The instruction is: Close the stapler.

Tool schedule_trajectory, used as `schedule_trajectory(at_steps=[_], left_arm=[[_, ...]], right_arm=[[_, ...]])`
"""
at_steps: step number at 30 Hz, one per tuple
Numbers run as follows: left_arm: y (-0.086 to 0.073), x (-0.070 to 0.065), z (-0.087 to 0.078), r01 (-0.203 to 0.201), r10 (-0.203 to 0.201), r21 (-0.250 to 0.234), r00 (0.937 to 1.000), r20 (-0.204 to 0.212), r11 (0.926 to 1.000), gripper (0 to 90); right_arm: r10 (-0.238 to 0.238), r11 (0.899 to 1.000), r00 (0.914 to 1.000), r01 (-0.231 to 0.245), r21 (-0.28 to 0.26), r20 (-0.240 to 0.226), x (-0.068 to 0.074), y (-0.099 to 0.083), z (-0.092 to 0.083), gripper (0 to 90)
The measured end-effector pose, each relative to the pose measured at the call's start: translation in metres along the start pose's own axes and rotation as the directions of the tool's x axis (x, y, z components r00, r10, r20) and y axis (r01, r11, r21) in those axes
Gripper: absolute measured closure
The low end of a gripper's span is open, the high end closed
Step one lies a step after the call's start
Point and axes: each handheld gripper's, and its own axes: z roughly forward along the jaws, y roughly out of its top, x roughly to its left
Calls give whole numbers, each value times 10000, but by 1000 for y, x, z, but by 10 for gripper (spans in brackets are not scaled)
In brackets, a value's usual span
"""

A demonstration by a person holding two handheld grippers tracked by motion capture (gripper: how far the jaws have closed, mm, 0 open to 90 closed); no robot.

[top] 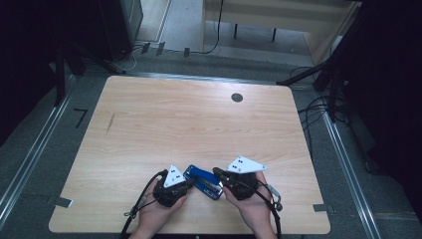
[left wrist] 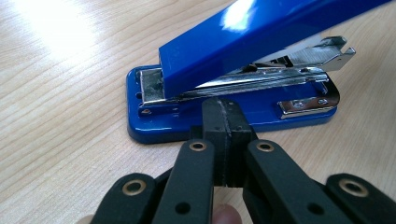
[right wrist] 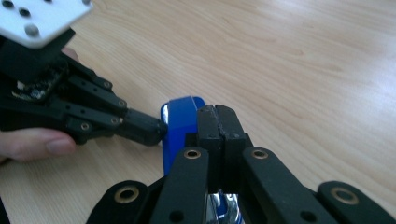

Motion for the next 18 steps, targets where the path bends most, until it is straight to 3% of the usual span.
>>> schedule_trajectory(at_steps=[7,15,18], left_arm=[[-1,-1,-1,-71,71,-72,9999,76,9999,900],[-1,0,-1,-132,132,-30,9998,112,9999,900],[-1,0,-1,-132,132,-29,9999,104,9999,900]], right_arm=[[113,9993,9999,-112,370,-37,2,-21,5,900],[129,9999,9999,-129,70,-33,4,-31,0,900],[74,9999,9998,-76,111,186,6,-38,2,900]])
